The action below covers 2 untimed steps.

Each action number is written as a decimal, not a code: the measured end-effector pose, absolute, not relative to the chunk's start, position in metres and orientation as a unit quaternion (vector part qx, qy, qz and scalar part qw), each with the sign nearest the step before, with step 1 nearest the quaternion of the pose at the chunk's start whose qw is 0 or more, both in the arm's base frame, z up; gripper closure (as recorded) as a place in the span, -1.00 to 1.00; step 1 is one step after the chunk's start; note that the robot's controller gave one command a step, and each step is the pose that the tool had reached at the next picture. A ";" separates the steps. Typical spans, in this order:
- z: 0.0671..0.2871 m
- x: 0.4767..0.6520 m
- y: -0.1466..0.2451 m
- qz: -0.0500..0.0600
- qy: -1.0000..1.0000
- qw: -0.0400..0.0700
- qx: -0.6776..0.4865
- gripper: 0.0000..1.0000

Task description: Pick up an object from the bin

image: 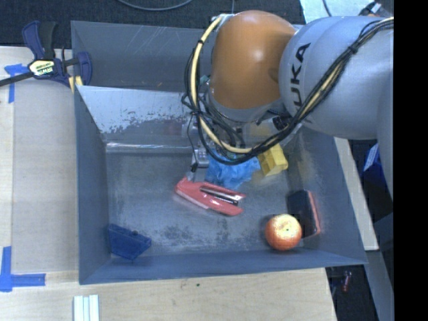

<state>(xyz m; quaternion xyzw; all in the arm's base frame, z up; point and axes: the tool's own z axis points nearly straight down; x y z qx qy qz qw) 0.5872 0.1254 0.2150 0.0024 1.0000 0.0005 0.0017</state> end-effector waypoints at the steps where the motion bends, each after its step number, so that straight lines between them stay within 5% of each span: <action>1: 0.215 0.587 0.125 0.000 1.000 0.002 0.002 -1.00; 2: 0.217 0.563 0.109 0.001 0.996 0.003 0.089 1.00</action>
Offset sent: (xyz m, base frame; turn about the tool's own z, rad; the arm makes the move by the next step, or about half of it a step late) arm -0.0253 -0.0147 0.0018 0.1745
